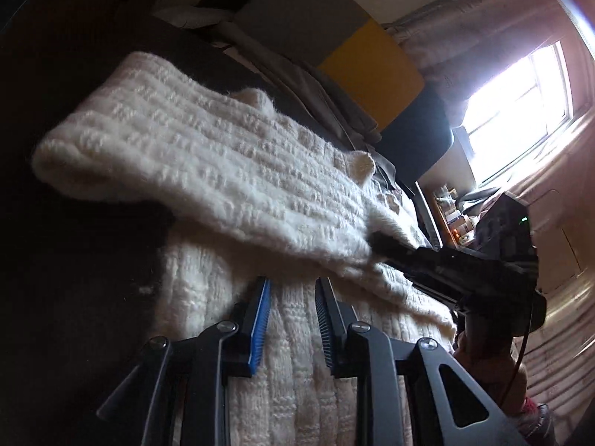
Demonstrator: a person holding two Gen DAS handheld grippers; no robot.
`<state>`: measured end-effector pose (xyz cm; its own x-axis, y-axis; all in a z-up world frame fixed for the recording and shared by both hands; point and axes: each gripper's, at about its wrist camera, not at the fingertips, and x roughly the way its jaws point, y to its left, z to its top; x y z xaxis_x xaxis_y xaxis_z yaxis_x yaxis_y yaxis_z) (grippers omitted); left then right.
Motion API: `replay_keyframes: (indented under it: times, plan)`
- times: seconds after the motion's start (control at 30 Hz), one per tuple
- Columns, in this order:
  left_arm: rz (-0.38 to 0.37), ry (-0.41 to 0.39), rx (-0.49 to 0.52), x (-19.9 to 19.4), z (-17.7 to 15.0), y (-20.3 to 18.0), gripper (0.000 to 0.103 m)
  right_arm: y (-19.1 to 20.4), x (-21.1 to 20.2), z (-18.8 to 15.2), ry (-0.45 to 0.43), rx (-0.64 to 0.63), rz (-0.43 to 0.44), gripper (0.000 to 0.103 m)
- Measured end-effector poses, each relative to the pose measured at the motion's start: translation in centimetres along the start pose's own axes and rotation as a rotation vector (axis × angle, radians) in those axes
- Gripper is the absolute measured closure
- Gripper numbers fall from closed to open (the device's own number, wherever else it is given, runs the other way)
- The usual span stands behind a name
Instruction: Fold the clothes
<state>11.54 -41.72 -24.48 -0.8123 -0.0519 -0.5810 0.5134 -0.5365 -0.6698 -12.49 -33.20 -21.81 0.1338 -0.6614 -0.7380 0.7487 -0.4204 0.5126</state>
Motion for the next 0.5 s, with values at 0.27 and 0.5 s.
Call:
replay_keyframes:
  times: [0.27, 0.5]
  plan:
    - [0.135, -0.007, 0.074, -0.2, 1.4, -0.1, 0.072, 6.2, -5.2, 3.8, -0.093, -0.315, -0.222, 0.093]
    - [0.18, -0.011, 0.115, -0.5, 1.0, -0.1, 0.072, 2.1, -13.6, 4.5, -0.22, -0.281, -0.376, 0.093]
